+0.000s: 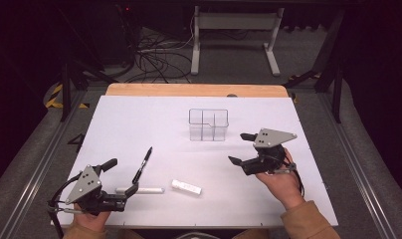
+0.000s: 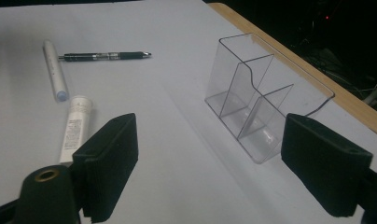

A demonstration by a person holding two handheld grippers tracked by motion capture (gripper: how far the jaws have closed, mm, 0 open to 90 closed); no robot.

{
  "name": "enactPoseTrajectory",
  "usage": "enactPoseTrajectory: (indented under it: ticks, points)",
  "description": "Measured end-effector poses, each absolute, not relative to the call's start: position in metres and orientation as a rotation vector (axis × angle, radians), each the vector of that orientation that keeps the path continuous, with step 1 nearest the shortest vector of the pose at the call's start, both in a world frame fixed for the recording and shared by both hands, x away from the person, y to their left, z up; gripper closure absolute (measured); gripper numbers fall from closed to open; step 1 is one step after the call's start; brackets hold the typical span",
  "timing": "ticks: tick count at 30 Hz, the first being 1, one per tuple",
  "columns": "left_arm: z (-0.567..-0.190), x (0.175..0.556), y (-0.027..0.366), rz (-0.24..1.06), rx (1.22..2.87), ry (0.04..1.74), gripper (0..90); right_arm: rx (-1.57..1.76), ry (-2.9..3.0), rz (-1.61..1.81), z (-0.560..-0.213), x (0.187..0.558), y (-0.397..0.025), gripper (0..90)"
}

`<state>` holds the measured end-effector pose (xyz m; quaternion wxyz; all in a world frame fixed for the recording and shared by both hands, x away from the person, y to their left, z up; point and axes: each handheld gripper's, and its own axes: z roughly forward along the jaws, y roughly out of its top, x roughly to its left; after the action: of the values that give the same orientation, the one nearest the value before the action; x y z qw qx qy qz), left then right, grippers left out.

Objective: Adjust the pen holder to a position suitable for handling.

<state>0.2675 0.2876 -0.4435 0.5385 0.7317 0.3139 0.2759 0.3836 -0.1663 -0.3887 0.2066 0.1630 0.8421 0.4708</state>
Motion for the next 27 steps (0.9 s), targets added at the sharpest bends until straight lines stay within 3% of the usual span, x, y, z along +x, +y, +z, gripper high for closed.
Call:
enactPoseTrajectory:
  ticks: [27]
  points:
    - [-0.444,0.269,0.288,0.650,1.749,0.754,1.8,0.442,2.492,1.007,-0.383,0.455,-0.118,35.7]
